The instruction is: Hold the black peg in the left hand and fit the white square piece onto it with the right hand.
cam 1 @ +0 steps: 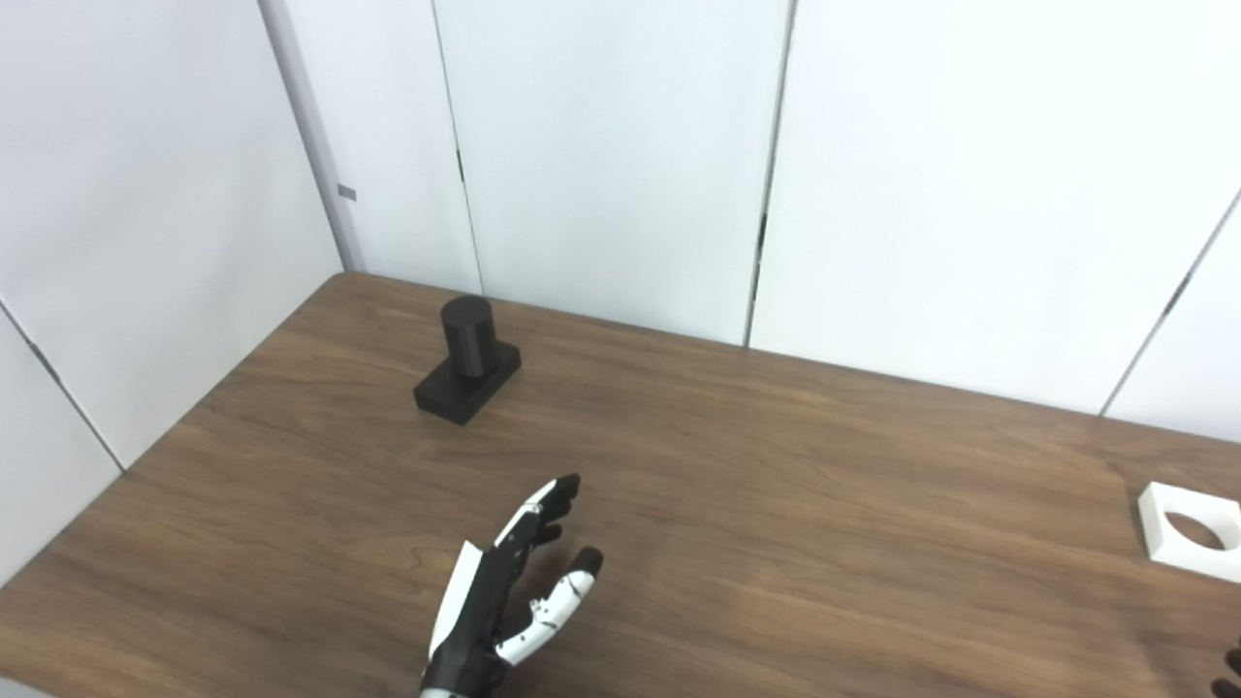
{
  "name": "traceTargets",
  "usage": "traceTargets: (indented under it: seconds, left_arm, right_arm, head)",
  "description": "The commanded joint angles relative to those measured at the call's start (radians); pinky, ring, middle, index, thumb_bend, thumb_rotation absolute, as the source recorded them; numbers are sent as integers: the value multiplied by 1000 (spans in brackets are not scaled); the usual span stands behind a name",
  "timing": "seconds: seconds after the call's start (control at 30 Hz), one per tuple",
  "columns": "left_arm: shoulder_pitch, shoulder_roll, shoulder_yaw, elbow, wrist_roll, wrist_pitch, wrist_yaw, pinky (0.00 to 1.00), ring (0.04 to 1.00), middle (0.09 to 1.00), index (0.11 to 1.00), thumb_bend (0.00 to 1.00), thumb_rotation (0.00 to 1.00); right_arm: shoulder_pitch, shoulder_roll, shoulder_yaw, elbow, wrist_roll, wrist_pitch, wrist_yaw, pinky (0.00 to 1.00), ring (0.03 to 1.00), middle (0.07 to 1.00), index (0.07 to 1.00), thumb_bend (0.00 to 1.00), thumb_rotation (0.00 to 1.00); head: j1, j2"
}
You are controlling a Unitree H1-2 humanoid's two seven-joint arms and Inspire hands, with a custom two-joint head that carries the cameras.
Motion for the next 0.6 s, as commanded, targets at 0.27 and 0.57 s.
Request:
traceTargets:
  seconds: [0.27,0.57]
  left_arm:
    - [-126,-44,105,-172,262,332,101,810,854,883,872,748,438]
    - [-261,81,178,-109,488,484,82,765,895,904,881,876,535]
  right_arm:
    - [18,5,-9,17,5,-29,8,810,855,864,861,580,738]
    - [22,12,-9,13,-37,-35,-1,755,836,851,852,562,680]
  head:
    - [10,2]
    - [1,4]
